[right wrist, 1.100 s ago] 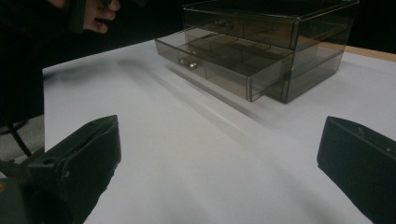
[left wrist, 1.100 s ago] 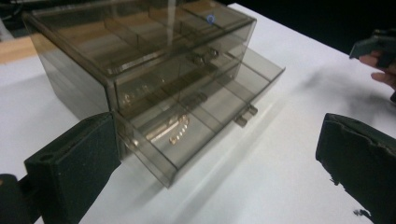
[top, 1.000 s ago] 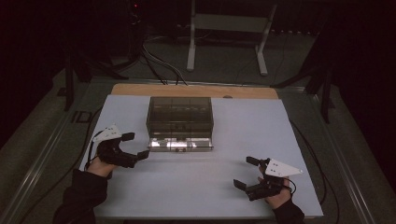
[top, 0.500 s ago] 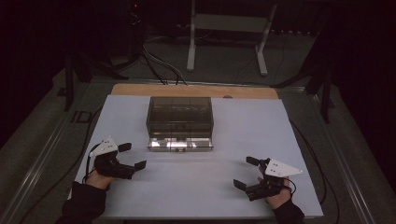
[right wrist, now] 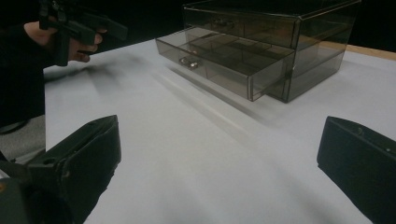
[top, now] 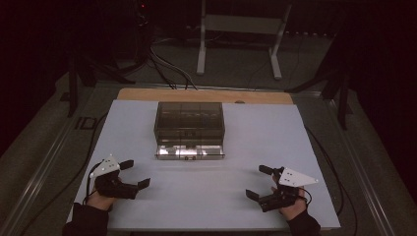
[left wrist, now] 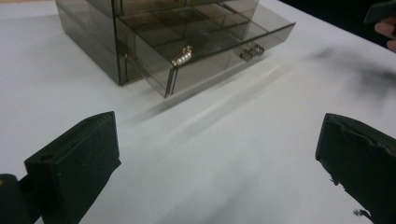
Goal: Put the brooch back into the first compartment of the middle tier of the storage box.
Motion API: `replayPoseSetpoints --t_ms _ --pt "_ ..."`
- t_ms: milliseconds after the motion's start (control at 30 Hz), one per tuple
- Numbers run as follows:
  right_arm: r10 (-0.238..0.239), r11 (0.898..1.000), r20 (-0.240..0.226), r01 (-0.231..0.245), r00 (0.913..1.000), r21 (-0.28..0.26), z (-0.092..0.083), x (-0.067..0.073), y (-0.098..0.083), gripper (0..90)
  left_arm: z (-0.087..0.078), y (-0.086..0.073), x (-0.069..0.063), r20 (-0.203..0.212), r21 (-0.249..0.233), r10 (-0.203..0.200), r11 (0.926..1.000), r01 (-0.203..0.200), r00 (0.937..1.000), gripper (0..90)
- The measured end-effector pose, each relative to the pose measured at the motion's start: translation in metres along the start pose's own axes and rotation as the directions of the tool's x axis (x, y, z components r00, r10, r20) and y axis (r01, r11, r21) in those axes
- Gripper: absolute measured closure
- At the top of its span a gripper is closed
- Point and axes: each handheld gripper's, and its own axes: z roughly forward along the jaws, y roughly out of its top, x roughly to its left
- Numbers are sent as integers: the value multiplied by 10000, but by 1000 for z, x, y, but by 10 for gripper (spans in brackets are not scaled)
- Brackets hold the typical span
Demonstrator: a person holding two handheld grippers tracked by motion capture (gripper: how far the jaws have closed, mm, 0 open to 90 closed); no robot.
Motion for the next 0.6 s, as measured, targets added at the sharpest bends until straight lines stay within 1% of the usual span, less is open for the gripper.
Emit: replayPoseSetpoints --t_ms 100,233,333,400,433,533,600 --pt "40 10000 -13 -40 10000 23 0 -1 0 0 -4 -3 -1 -50 -80 -87 9999 86 9999 4" --pt "6 10000 -9 -6 10000 26 0 0 0 0 -8 -9 -3 -249 -18 -117 9999 117 9996 3" --pt "4 10000 -21 -4 10000 86 1 0 0 0 -10 -12 -5 -348 -5 -219 9998 219 9992 4" --pt "-30 10000 -9 30 10000 32 0 0 0 0 -11 -15 -6 -357 -27 -286 9996 285 9990 4" --pt "-7 10000 -14 7 10000 21 0 0 0 0 -12 -17 -6 -396 8 -297 9996 298 9988 4" --pt "-12 10000 -6 12 10000 38 0 0 0 0 -14 -20 -8 -653 212 -126 9997 141 9978 4" --pt "-10 10000 8 10 10000 47 0 -1 0 0 -16 -21 -7 -596 104 -249 9996 255 9979 4"
